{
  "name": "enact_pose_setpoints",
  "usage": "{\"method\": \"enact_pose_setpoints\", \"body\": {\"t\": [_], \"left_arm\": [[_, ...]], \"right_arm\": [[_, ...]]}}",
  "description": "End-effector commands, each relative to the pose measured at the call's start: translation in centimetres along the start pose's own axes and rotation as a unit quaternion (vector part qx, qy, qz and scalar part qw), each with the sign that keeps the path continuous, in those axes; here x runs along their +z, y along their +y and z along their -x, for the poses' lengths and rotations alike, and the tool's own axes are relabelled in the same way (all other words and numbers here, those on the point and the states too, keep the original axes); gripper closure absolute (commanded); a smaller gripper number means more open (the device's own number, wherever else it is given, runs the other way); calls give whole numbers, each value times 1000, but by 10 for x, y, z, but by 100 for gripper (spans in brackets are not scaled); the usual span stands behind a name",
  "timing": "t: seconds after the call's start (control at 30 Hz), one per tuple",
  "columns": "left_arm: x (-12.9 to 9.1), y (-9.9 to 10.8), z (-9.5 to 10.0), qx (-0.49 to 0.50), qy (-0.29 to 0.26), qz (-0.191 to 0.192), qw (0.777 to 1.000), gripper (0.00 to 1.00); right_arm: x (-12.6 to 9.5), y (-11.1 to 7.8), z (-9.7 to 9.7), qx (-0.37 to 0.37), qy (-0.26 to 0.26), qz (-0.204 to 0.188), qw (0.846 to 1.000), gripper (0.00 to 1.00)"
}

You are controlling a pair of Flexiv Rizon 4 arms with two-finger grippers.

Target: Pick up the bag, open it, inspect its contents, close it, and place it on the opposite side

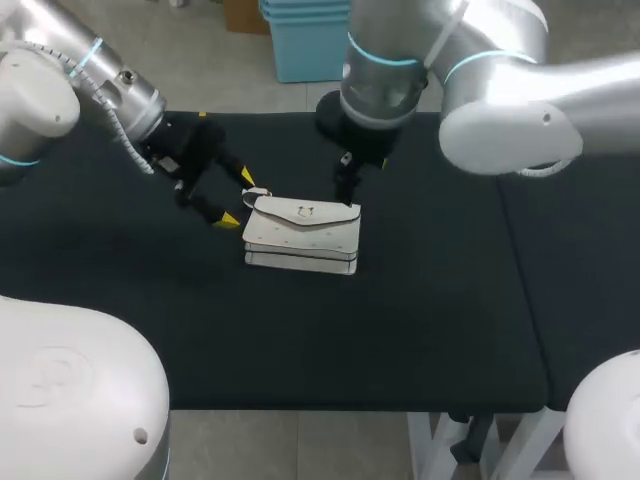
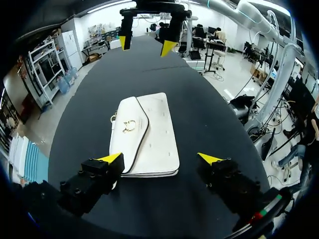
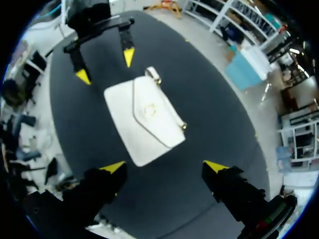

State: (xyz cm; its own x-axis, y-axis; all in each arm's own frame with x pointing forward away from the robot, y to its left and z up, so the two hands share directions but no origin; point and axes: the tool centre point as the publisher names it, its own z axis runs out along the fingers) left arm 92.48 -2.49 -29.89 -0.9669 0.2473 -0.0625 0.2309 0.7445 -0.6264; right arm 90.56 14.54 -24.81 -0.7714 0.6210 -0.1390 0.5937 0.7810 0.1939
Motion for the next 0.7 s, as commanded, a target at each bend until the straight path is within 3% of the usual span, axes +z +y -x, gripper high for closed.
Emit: {"method": "enact_pose_setpoints", "body": {"t": [0.03, 0.43, 0.47, 0.53, 0.63, 0.7], "left_arm": [[-5, -9, 0, -1, 10, 13, 1000, 0], [-5, -9, 0, -1, 10, 13, 1000, 0], [-1, -13, 6, -50, 1, 13, 999, 0], [1, -17, 14, -155, -8, 6, 988, 0], [-9, -21, 19, -317, -23, 1, 948, 0], [-17, -22, 20, -406, -25, -3, 913, 0]], "right_arm": [[-5, 3, 4, 33, 68, -14, 997, 0], [-5, 3, 4, 33, 68, -14, 997, 0], [-5, 9, 8, 63, 63, -19, 996, 0], [-5, 14, 13, 117, 66, -40, 990, 0], [-9, 12, 17, 189, 79, -66, 977, 0], [-12, 10, 26, 266, 101, -90, 955, 0]]}}
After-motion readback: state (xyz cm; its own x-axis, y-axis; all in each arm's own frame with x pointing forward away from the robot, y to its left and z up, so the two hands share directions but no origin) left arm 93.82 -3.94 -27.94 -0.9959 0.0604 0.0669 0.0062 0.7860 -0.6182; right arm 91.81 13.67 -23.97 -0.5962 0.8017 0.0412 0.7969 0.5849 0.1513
